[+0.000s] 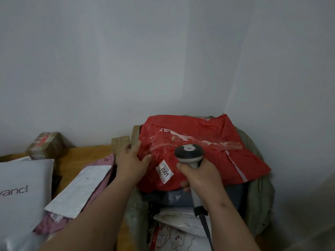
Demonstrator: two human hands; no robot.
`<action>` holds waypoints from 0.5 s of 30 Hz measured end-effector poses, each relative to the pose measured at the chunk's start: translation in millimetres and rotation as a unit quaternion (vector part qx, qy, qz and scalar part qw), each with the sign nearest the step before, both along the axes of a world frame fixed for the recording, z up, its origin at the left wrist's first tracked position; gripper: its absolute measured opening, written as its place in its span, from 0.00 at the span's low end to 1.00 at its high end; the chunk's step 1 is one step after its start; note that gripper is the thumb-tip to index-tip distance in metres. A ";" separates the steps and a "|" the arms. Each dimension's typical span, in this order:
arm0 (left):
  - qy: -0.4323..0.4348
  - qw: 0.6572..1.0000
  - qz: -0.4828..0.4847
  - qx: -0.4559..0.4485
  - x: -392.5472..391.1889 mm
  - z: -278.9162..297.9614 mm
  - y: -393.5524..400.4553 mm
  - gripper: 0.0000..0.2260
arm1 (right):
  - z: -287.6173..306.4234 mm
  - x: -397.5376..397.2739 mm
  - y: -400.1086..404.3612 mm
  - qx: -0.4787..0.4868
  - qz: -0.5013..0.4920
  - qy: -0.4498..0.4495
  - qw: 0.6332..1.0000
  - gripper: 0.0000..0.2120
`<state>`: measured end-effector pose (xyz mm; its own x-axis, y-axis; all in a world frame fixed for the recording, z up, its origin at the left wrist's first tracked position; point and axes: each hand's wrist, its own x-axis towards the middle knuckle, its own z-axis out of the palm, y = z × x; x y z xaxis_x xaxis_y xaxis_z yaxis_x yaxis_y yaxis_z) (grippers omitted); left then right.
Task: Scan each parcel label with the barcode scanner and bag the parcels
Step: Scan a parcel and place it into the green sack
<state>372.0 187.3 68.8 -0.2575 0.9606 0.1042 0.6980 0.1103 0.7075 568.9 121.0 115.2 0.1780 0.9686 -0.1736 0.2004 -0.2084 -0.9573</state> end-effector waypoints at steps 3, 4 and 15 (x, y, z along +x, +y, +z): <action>0.003 1.000 0.022 -0.004 -22.4 2.7 -14.4 0.28 | 8.6 -26.7 -14.2 -0.008 0.045 -0.006 0.999 0.11; 0.000 0.999 0.031 -0.008 -32.3 2.1 -20.8 0.28 | 9.4 -38.9 -19.8 -0.013 0.065 0.001 0.998 0.11; -0.069 0.987 0.091 -0.117 -187.0 -53.0 -126.4 0.22 | -34.2 -200.1 -76.1 -0.081 0.154 0.040 0.984 0.09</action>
<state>185.0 60.9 15.8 -0.4245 0.8907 -0.1630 0.5501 0.3967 0.7349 368.8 44.9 81.0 -0.1412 0.9328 -0.3317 0.2029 -0.3006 -0.9319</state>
